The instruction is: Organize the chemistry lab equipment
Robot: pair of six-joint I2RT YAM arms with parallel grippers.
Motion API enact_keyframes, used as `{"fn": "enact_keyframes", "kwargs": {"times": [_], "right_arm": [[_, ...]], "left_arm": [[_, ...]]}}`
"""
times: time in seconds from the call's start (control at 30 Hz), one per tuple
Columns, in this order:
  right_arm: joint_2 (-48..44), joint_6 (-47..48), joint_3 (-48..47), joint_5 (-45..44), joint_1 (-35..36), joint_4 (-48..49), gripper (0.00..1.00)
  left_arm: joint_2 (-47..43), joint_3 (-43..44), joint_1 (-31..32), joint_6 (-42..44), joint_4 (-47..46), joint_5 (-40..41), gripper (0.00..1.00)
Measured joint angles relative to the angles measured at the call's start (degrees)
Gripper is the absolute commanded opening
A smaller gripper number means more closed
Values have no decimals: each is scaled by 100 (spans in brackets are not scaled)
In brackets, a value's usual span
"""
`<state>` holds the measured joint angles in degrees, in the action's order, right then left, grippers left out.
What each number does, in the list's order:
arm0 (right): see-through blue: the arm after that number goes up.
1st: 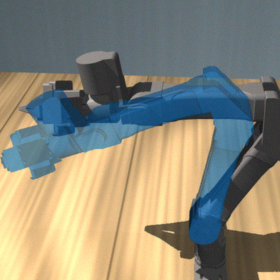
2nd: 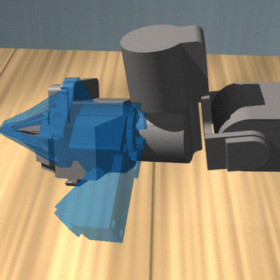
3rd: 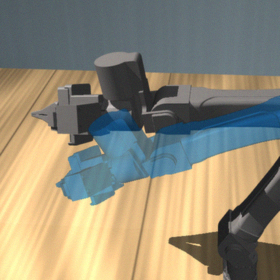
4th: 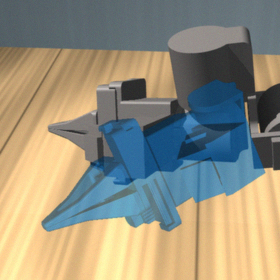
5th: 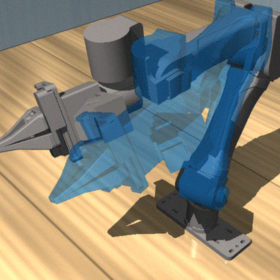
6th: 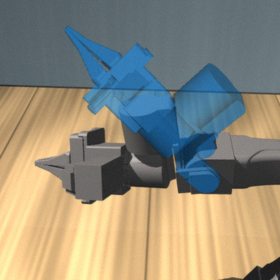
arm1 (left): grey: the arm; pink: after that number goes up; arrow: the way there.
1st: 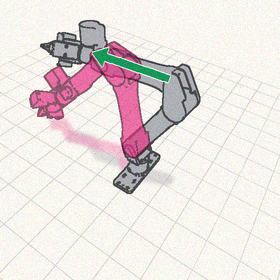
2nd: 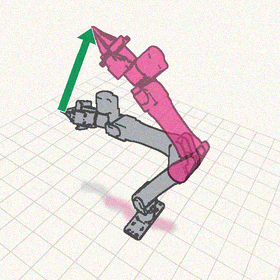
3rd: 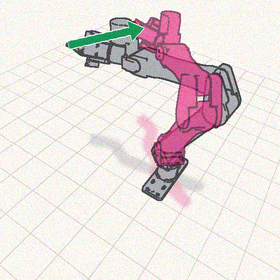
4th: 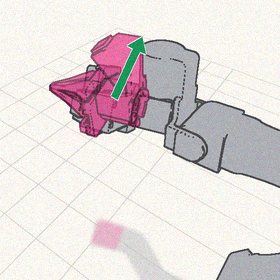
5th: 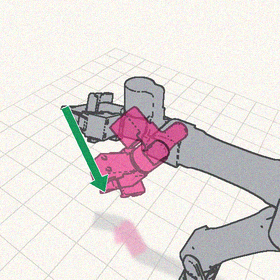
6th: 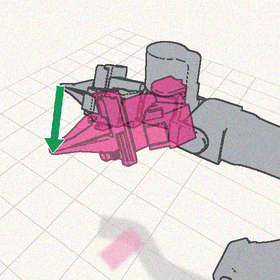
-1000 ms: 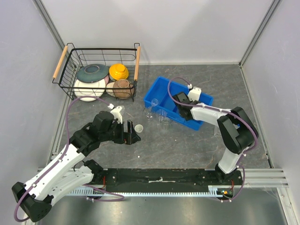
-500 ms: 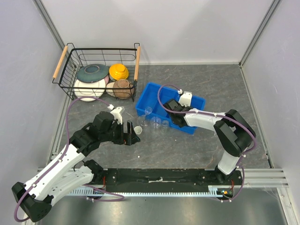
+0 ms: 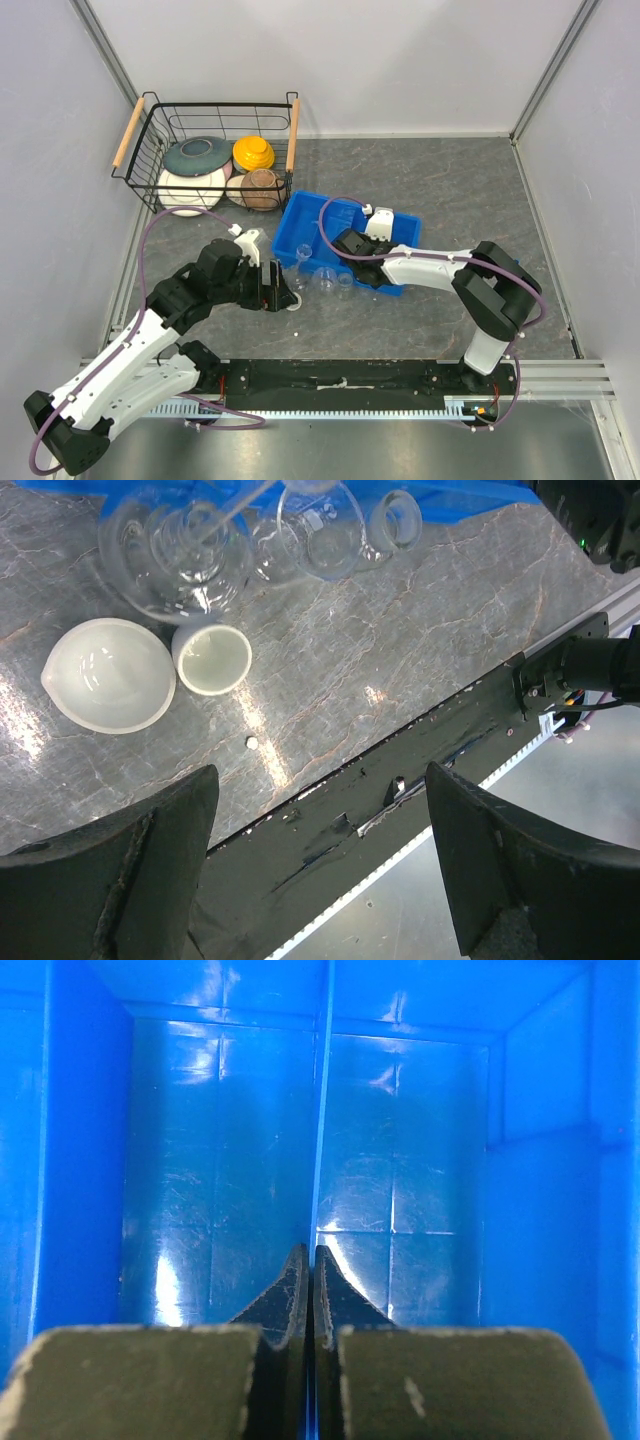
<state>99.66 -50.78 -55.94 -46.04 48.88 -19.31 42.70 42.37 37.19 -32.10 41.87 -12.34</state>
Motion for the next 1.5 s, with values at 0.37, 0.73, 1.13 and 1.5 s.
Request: {"fn": "enact_keyframes", "kwargs": {"times": [0.37, 0.73, 1.13, 1.5], "right_arm": [[-48, -223, 42, -70, 334, -136, 0], [157, -245, -205, -254, 376, -431, 8], [273, 50, -341, 116, -20, -870, 47], [-413, 614, -1086, 50, 4, -1626, 55]], "left_arm": [[-13, 0, 0, 0, 4, 0, 90], [-22, 0, 0, -2, 9, 2, 90], [-70, 118, 0, 0, 236, 39, 90], [103, 520, 0, 9, 304, 188, 90]]}}
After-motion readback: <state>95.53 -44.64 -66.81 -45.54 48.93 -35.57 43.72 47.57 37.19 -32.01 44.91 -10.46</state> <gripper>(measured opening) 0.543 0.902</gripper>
